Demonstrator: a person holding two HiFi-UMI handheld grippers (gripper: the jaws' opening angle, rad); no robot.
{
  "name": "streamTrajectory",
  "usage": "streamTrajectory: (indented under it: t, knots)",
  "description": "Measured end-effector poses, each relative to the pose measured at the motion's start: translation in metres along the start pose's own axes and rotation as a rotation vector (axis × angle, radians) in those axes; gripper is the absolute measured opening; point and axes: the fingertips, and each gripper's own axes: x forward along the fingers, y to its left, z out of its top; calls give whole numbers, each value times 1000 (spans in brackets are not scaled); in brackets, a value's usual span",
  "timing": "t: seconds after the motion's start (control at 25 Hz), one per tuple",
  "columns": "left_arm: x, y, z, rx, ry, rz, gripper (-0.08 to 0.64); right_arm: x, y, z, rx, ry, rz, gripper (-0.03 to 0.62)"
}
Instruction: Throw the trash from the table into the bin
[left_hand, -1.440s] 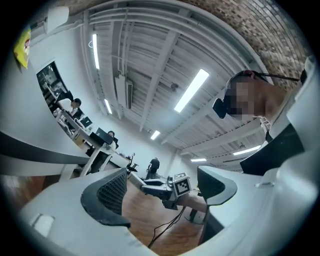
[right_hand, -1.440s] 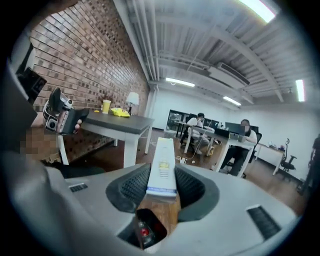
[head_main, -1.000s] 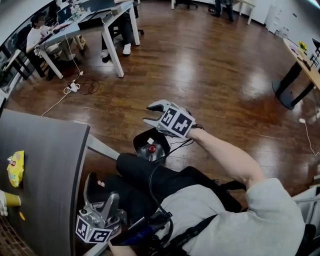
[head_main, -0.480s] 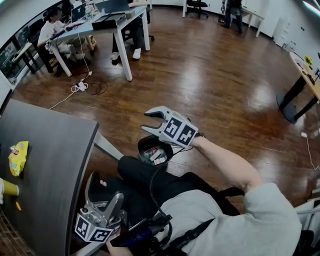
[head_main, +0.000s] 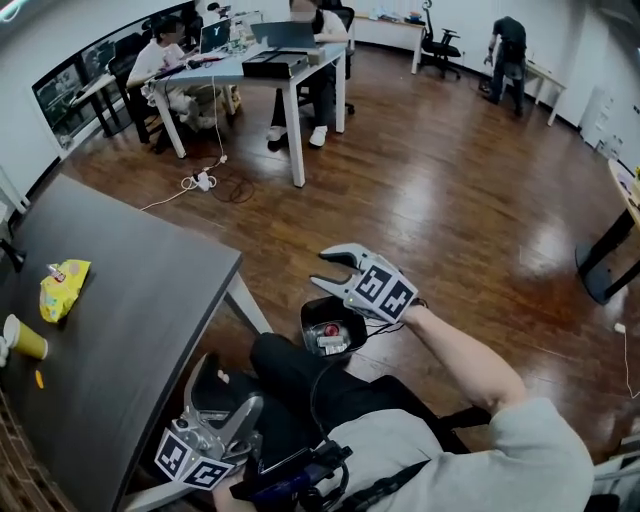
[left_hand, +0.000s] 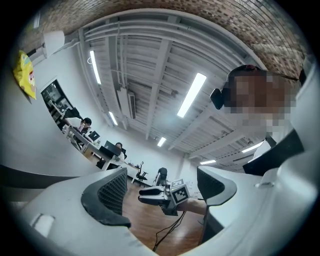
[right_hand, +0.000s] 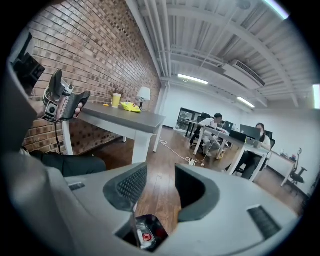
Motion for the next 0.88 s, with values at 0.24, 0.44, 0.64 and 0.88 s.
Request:
streamTrajectory:
  t: [0.24, 0.44, 0.64, 0.88]
  knots:
    - [-15, -15, 4, 30, -21, 47, 420, -12, 24, 29, -13, -66, 77, 192]
    - [-48, 2, 32, 79, -47, 100, 420, 4, 83, 86, -9, -195, 221, 193]
    - [-100, 14, 63, 110, -139, 217, 422, 42, 159, 189, -209, -301, 353, 204]
    - [-167, 16, 88, 156, -212, 356, 420, 140, 255, 307, -573, -346, 379, 270]
